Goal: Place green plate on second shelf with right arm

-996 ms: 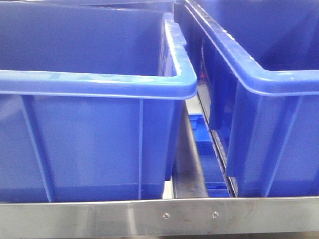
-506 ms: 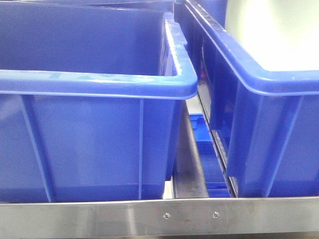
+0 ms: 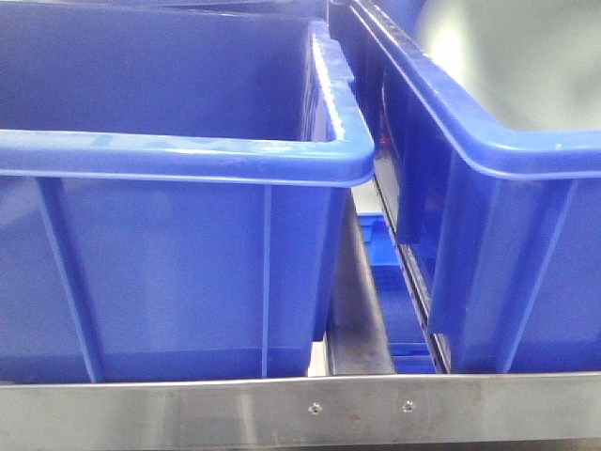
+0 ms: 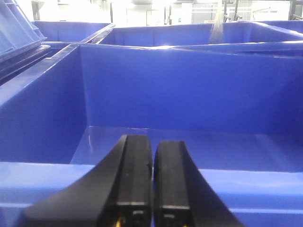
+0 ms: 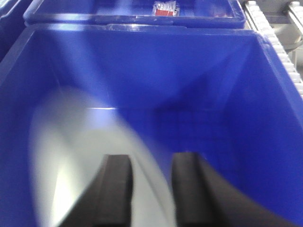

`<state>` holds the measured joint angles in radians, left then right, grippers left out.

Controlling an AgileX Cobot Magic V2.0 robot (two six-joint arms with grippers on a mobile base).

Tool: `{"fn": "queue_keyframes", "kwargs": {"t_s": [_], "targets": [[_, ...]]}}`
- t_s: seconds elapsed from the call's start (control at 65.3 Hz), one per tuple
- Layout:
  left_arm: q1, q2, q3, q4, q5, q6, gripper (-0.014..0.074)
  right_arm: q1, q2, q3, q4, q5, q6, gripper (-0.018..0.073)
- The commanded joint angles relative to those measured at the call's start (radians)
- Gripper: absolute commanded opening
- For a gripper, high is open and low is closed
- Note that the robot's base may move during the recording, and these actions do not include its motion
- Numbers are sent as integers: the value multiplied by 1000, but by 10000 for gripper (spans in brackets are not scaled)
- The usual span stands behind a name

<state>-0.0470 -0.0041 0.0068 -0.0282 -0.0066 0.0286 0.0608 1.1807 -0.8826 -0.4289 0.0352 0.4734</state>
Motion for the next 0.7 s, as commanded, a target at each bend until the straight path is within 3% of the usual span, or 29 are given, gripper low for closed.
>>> {"fn": "queue_keyframes", "kwargs": {"t_s": [0.0, 0.123, 0.26, 0.306, 0.444, 0.689], "targets": [[-2, -16, 40, -6, -74, -2, 130, -8, -14, -41, 4, -63, 5, 365], [-2, -16, 40, -6, -74, -2, 130, -8, -15, -41, 1, 15, 5, 316], [-2, -16, 40, -6, -74, -2, 130, -8, -38, -41, -3, 130, 5, 27], [-2, -16, 40, -6, -74, -2, 130, -8, -60, -41, -3, 172, 5, 74], [-2, -16, 40, -6, -74, -2, 130, -8, -178, -26, -3, 246, 5, 48], [-2, -16, 40, -6, -74, -2, 130, -8, -472, 40, 4, 258, 5, 48]]}}
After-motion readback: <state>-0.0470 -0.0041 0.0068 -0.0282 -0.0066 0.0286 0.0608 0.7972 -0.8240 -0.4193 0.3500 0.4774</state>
